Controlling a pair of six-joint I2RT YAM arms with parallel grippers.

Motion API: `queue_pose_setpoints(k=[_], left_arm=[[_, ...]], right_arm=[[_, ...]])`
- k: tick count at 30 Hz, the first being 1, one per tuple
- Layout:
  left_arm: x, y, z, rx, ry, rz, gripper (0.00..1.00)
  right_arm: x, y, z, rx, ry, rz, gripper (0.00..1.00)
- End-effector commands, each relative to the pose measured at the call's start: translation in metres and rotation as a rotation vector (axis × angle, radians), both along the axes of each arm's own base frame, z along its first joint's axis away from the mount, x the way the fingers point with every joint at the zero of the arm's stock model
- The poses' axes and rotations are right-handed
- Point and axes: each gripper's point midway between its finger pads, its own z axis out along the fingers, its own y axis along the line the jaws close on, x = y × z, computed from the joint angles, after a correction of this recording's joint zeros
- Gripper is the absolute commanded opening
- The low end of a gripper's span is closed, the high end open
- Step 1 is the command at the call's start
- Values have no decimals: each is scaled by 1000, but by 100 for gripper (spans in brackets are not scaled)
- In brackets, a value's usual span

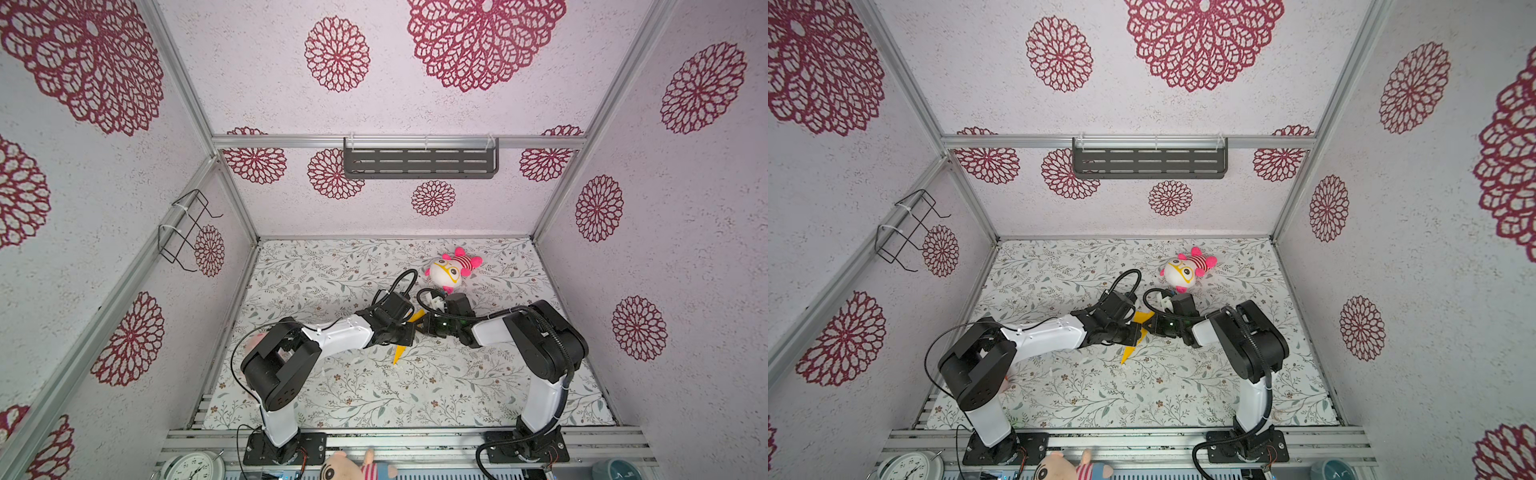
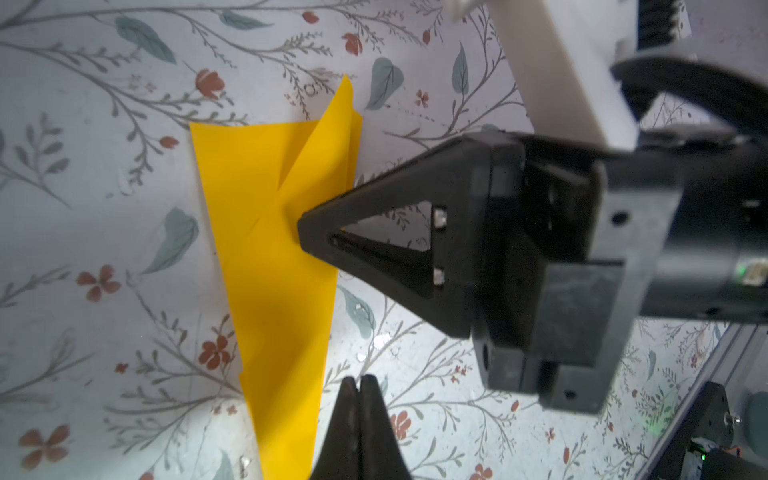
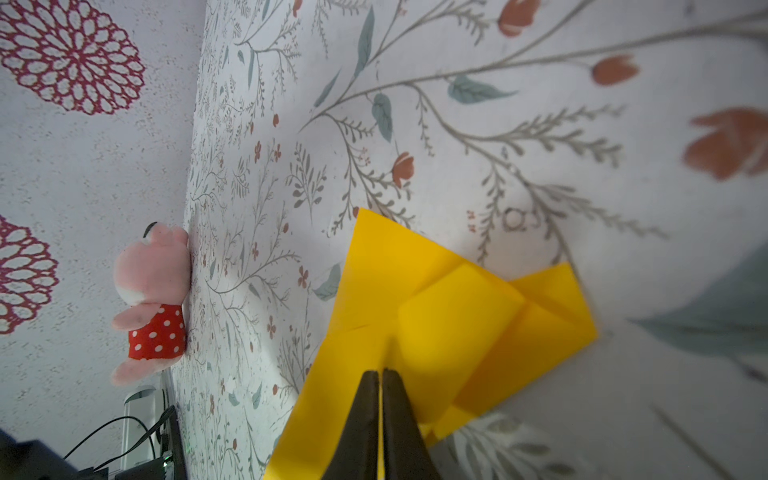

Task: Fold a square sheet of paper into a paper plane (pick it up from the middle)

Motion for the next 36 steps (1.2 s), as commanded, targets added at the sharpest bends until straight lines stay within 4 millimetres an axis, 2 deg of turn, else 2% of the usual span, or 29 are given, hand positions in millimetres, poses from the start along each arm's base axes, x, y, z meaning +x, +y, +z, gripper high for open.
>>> queue_pose_setpoints(k=[1, 11, 15, 18, 22, 28, 36], left_arm=[[2, 7, -18, 59, 34, 11, 0], [-8, 16, -41, 112, 95, 10, 0], [-14, 18, -48, 121, 116, 4, 0], [-19, 22, -54, 132, 134, 1, 0], [-21, 24, -58, 139, 145, -1, 0], [-22, 24, -58, 139, 145, 0, 0], [-24, 26, -57, 139, 143, 0, 0]], right_arm=[[-5, -9, -12, -20, 35, -18, 10], [-2, -2, 13, 42, -32, 21, 9], [-9, 6, 30, 98, -77, 67, 8], [-18, 13, 36, 114, -83, 100, 8], [-30, 19, 25, 105, -48, 114, 8], [-36, 10, 1, 76, 13, 74, 6], [-9, -48, -27, -10, 60, -116, 4]])
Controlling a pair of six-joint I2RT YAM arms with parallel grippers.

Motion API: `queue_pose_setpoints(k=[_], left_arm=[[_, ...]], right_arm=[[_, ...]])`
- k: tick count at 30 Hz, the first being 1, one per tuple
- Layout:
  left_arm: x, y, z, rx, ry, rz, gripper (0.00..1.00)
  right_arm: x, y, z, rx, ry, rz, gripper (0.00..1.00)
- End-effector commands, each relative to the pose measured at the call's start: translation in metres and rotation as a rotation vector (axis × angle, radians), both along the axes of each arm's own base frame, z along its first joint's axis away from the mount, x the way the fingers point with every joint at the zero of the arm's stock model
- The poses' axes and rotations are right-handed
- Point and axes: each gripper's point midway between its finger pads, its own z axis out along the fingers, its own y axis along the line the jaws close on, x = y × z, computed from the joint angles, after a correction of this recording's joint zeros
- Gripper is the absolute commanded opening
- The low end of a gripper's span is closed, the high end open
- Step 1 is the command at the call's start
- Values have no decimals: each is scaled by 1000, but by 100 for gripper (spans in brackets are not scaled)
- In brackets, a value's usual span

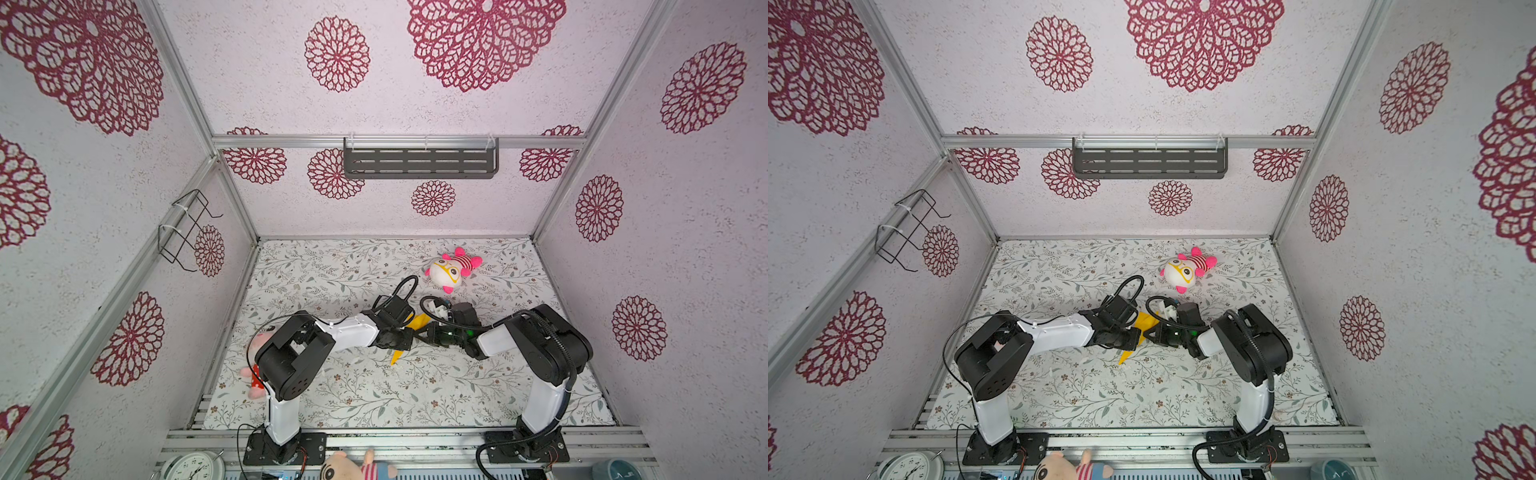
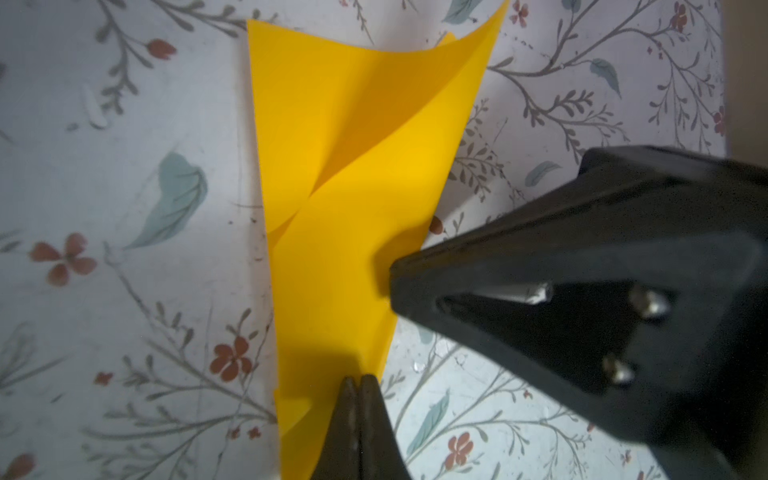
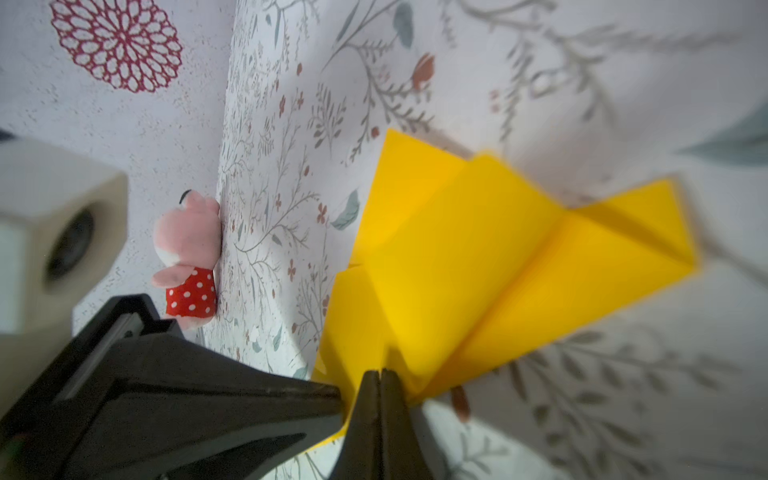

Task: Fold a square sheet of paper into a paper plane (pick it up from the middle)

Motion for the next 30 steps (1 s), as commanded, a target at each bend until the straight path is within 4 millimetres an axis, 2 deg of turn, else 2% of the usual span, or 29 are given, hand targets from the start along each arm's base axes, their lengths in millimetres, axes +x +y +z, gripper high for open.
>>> queue_pose_setpoints(k=[1, 3, 5, 9, 12, 15, 21, 24, 30], left_arm=[[-13, 14, -19, 53, 55, 2, 0], [-13, 15, -19, 53, 57, 5, 0], [-13, 15, -19, 52, 58, 5, 0], [-14, 14, -20, 51, 62, 4, 0], [-13, 14, -19, 50, 60, 4, 0], [-13, 14, -19, 49, 60, 3, 0], [-14, 15, -20, 55, 61, 5, 0], [-15, 16, -21, 56, 64, 5, 0], [-17, 17, -23, 52, 70, 10, 0]], right_arm=[[17, -38, -25, -91, 53, -143, 4], [24, -48, -23, -98, 55, -183, 3], [29, -49, -9, -78, 22, -186, 3], [23, -33, 32, -32, -107, -113, 5], [12, -15, 44, -19, -148, -47, 6], [5, 2, 38, -12, -134, 1, 6], [12, 18, 22, 21, -78, 8, 5], [20, 10, 8, 5, -56, -28, 4], [42, -32, -6, -1, -15, -193, 2]])
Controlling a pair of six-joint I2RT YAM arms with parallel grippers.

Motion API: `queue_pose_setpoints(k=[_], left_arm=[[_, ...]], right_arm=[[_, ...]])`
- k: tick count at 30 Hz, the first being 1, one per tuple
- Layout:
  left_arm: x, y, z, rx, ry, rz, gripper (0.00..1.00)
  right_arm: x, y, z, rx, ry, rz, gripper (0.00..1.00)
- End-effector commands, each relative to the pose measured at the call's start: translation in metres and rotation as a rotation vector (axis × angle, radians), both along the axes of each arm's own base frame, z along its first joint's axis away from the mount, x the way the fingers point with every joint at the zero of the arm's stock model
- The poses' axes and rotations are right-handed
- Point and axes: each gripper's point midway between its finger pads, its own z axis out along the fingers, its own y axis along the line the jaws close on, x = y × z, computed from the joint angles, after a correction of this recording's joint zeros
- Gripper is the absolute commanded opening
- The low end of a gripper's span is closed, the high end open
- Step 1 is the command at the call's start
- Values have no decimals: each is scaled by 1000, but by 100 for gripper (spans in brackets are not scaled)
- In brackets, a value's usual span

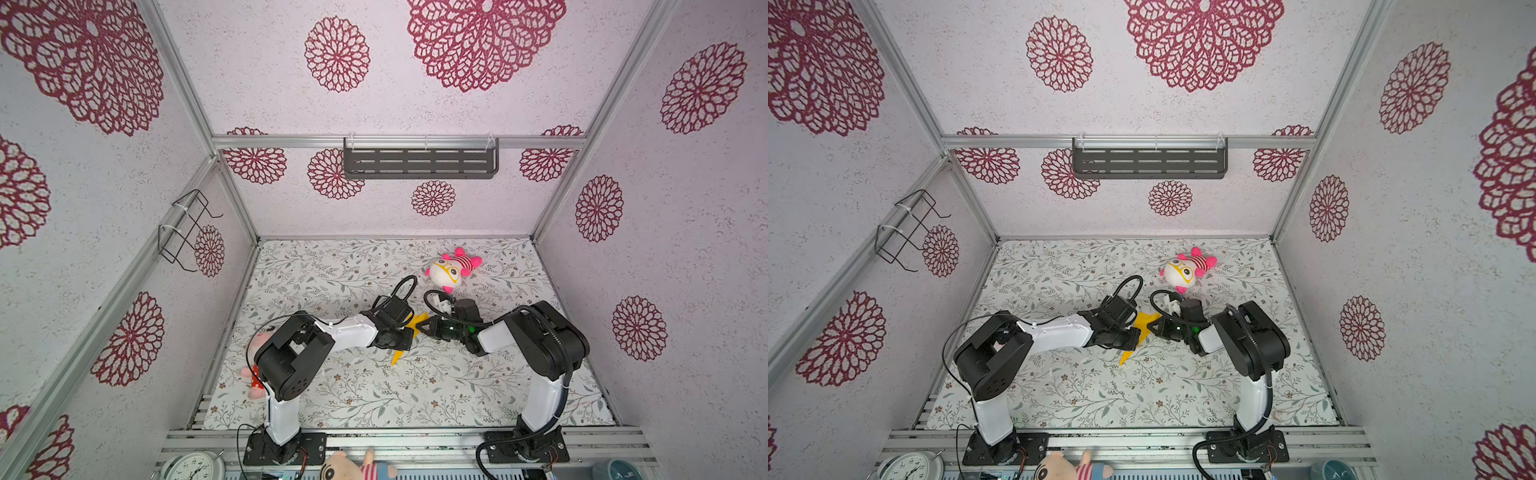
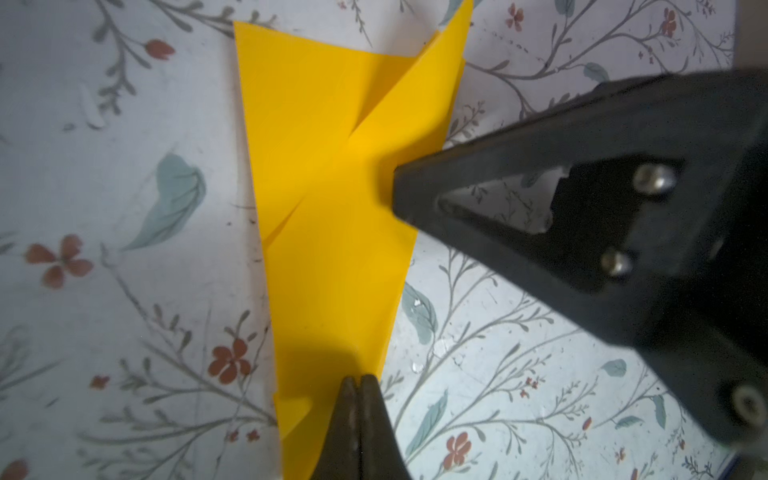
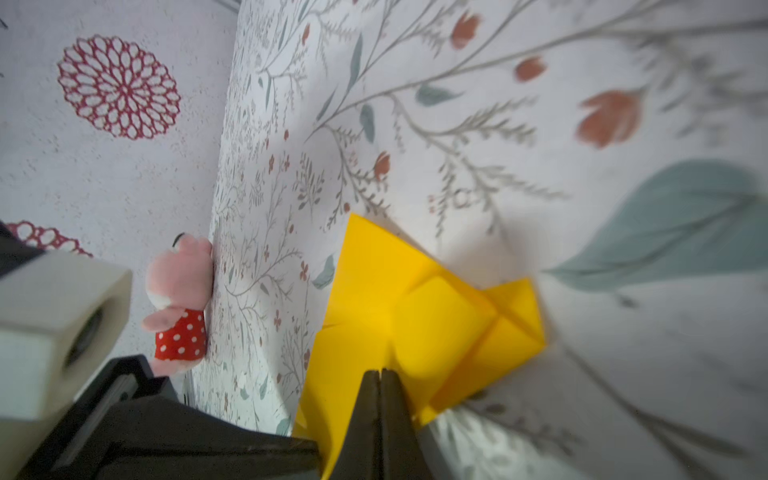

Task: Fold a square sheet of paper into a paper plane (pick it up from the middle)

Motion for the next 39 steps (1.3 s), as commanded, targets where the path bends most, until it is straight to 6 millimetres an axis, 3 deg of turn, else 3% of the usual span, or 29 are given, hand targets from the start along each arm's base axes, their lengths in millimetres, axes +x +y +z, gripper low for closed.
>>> queue_pose_setpoints(k=[1, 6, 10, 13, 16, 20, 23, 27, 34, 39], left_arm=[[-18, 17, -23, 63, 76, 6, 0], [-18, 17, -22, 62, 75, 6, 0], [-18, 17, -23, 60, 78, 6, 0], [-18, 17, -23, 61, 78, 7, 0], [-17, 16, -22, 61, 76, 5, 0], [-17, 16, -22, 61, 77, 6, 0], [-17, 16, -22, 62, 77, 4, 0], [-19, 18, -22, 71, 79, 2, 0], [-22, 19, -23, 70, 89, -6, 0], [-21, 17, -23, 69, 89, -15, 0]], right_arm=[[16, -28, -12, -19, 33, -123, 2], [23, -46, -17, -46, 65, -183, 2], [24, -46, 10, -40, -9, -170, 2], [15, -32, 38, -9, -91, -104, 3], [2, -9, 47, 19, -106, -19, 4], [-2, 9, 37, 30, -75, 11, 4], [5, 11, 26, 35, -45, -14, 1], [17, -4, 11, 17, -23, -102, 0], [32, -51, -23, -35, 87, -299, 0], [42, -62, -21, -55, 97, -371, 0]])
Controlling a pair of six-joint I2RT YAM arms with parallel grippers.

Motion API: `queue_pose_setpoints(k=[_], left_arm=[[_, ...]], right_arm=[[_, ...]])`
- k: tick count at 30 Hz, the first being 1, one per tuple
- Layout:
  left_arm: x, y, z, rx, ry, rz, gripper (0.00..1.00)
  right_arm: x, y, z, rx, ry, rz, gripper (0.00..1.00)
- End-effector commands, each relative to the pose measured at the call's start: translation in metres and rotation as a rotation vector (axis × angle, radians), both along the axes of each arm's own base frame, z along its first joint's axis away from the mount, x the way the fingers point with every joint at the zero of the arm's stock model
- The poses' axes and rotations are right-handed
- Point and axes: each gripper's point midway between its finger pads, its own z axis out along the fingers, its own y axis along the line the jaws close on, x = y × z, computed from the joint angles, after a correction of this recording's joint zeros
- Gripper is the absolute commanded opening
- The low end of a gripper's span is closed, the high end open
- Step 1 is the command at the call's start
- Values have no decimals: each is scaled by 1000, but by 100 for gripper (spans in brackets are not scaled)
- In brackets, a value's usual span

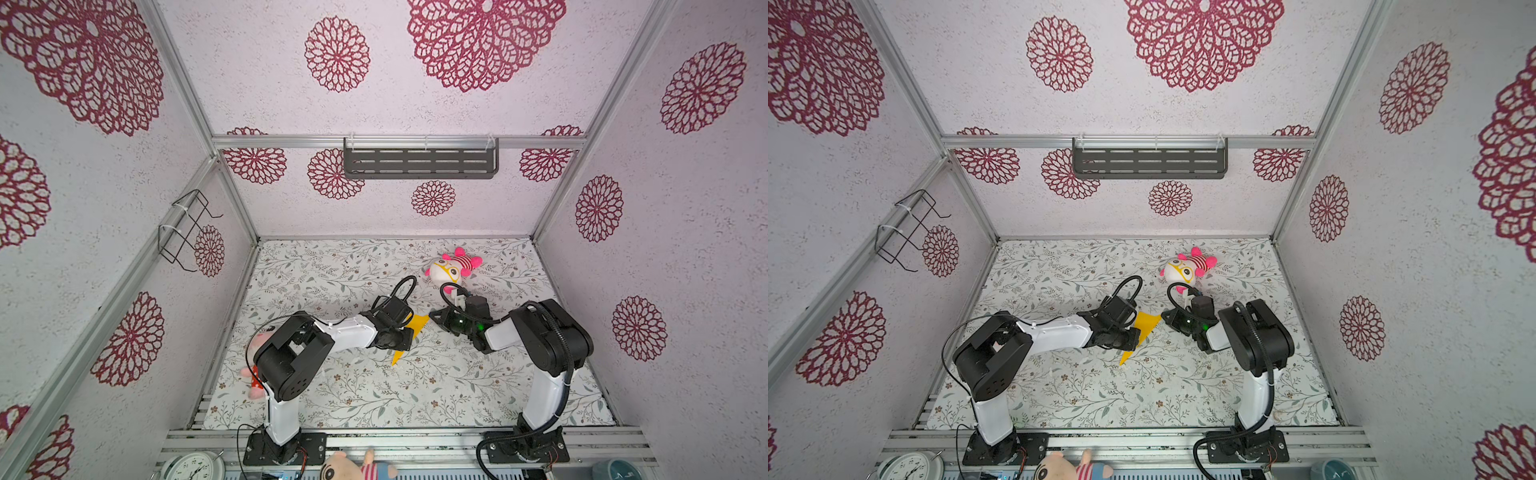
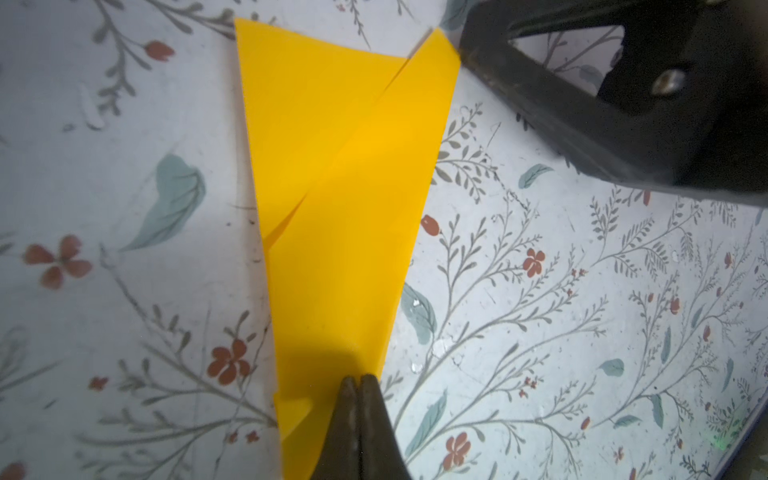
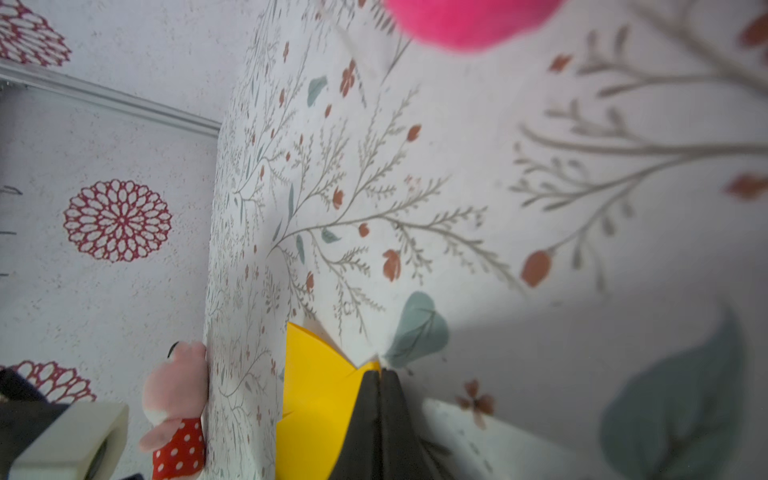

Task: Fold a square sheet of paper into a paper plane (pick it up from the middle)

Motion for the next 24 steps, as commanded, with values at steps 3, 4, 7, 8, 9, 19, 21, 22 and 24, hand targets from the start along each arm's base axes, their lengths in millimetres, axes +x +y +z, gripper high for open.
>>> queue_pose_setpoints(k=[3, 4, 7, 8, 9, 19, 21, 22, 24], left_arm=[[-14, 13, -13, 65, 63, -18, 0], [-11, 10, -6, 51, 49, -20, 0], [1, -5, 24, -15, -9, -36, 4], [4, -9, 35, -38, -29, -39, 8], [8, -13, 50, -69, -58, -36, 13], [50, 35, 149, -143, -372, 189, 70], [58, 59, 157, -124, -407, 251, 78], [61, 73, 160, -111, -421, 283, 82], [66, 98, 162, -81, -445, 351, 92]], right_arm=[[5, -18, 4, -54, 13, -98, 0], [5, -19, 13, -58, -9, -92, 1], [-5, -19, 36, -90, -57, -60, 5], [-9, -19, 42, -113, -67, -49, 7], [-14, -20, 46, -149, -75, -44, 9], [-69, -42, 81, -390, -111, -80, 37], [-74, -37, 89, -393, -104, -70, 40], [-77, -33, 91, -400, -101, -61, 42], [-80, -26, 94, -423, -79, -58, 47]])
